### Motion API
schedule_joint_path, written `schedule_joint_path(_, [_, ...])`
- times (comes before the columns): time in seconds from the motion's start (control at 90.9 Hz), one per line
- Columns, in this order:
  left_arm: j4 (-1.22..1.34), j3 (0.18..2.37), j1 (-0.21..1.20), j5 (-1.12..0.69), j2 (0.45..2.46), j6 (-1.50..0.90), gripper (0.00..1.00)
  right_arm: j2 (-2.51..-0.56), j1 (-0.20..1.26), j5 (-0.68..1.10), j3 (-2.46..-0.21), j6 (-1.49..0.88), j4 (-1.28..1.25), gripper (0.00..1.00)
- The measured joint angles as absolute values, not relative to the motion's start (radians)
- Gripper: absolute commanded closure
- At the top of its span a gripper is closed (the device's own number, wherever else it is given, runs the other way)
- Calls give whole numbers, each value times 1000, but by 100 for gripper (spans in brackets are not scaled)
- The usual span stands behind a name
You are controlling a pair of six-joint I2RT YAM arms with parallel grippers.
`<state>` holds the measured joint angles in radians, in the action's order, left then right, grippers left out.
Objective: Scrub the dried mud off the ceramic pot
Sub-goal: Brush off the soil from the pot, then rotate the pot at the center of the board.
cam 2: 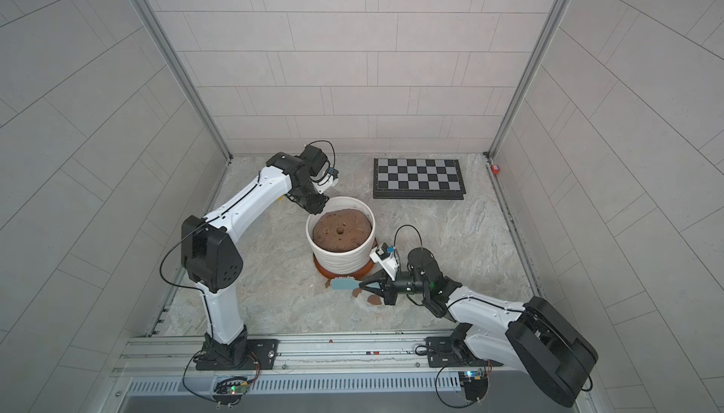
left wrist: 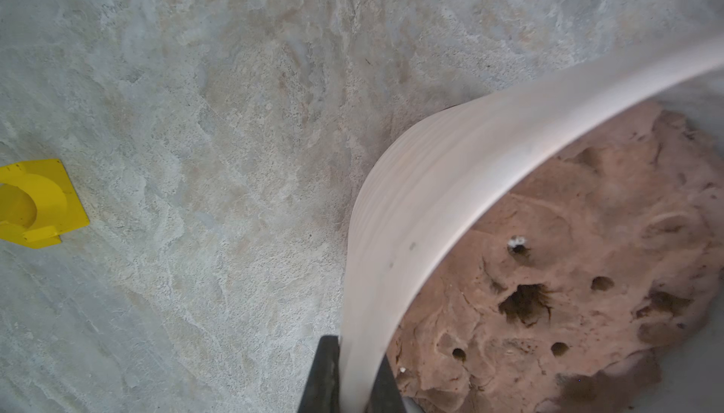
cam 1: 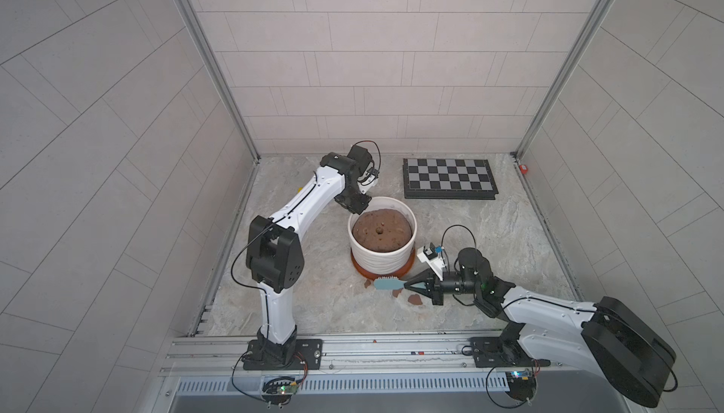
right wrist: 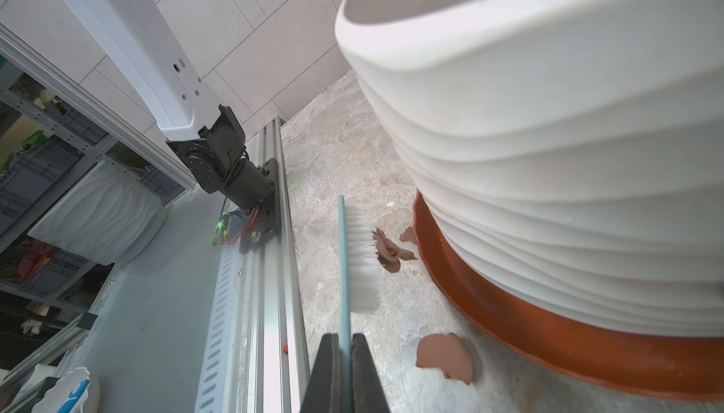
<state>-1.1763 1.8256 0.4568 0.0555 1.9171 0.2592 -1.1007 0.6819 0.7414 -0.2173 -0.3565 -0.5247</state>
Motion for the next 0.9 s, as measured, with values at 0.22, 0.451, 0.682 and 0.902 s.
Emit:
schedule_joint_path(0.22, [-1176, 1826, 448, 54, 1917, 263, 99, -1048, 650, 784, -217, -405, -577, 100])
schedule_joint_path(0.451, [-1178, 1851, 445, 39, 1936, 334, 98, -1005, 649, 847, -228, -408, -542, 100])
schedule_joint_path(0.682, [-1216, 1954, 440, 4, 2009, 454, 96, -999, 649, 896, -249, -408, -511, 100])
schedule_joint_path(0.902, [-1240, 2011, 439, -13, 2046, 500, 88, -982, 649, 900, -270, -400, -468, 100])
